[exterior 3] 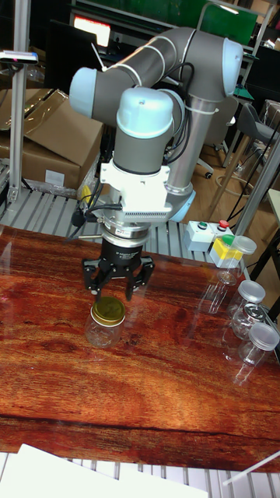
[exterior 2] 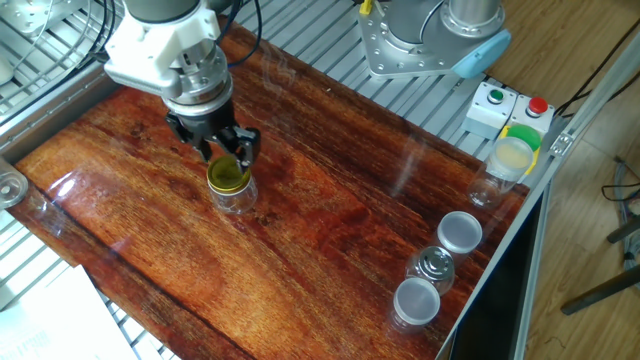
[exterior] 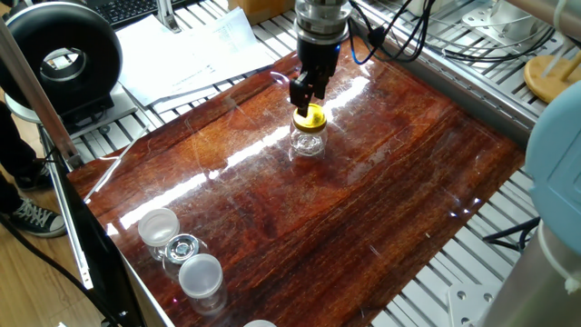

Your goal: Unscrew the lid from the jar

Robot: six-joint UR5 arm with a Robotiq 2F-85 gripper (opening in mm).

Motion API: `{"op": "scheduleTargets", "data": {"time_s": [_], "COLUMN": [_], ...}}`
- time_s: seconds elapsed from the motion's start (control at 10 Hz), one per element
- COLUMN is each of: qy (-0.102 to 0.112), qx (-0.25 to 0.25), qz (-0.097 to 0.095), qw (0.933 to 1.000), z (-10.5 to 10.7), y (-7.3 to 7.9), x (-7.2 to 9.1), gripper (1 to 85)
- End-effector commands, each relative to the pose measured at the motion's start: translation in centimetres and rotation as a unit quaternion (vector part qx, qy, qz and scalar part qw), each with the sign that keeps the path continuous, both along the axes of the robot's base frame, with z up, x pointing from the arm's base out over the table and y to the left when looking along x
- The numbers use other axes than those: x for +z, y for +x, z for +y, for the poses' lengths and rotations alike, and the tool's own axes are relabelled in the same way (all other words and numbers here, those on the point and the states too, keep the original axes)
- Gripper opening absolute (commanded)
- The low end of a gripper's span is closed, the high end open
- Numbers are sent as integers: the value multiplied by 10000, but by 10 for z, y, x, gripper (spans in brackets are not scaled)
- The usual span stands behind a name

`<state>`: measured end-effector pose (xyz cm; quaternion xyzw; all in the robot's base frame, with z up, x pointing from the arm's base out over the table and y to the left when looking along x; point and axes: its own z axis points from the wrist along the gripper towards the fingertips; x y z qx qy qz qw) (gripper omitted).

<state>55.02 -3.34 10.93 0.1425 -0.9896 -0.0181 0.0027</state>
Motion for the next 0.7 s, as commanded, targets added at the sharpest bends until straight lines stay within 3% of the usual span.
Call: {"op": "scheduleTargets", "data": {"time_s": [0.0,0.1,0.2,0.6], "qy": [-181,-65,226,357], "qx": [-60,-46,-14,-15], "qz": [0,-76,-161,-130], "qw": [9998,9999,9996,9993], "z": [-11,-7,1,8], "y": [0,6,13,10], "x": [1,-3,-11,-11], "gripper": [597,597,623,687]}}
